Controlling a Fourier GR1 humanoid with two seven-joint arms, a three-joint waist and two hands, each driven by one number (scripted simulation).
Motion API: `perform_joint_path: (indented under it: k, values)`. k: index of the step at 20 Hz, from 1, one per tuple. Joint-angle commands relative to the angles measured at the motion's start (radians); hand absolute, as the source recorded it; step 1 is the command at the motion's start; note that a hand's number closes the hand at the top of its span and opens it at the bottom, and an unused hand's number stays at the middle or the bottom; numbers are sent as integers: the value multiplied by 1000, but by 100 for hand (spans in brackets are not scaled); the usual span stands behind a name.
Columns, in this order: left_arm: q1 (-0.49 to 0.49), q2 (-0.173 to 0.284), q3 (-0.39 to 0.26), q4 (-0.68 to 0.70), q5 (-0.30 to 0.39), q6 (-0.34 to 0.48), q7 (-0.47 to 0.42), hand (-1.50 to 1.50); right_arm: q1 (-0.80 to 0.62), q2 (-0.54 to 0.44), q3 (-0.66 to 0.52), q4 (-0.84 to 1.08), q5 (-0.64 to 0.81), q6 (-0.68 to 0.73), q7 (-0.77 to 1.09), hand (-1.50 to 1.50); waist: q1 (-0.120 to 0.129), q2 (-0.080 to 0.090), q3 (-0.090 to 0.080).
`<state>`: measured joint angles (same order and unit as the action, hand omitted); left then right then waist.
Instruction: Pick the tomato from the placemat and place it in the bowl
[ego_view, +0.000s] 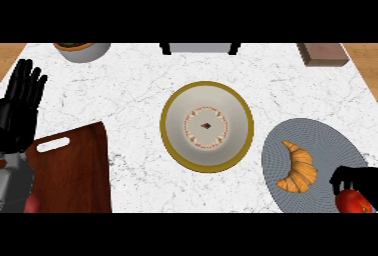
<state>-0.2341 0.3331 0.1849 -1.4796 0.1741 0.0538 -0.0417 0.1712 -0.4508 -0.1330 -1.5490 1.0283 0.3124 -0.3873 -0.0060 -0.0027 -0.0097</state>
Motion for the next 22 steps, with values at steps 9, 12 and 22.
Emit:
perform_joint_path:
  k: [9,12,22]
  values:
    - [49,26,63,-26,-3,25,30,0,320,193,-227,-129,24,-97,338,150,-107,-20,5]
    - [64,22,70,-41,0,28,19,0,459,308,-282,-214,30,-169,437,150,-117,-19,4]
    - [56,31,64,-75,-2,25,51,0,899,449,-153,-911,-94,-292,549,150,-82,-10,5]
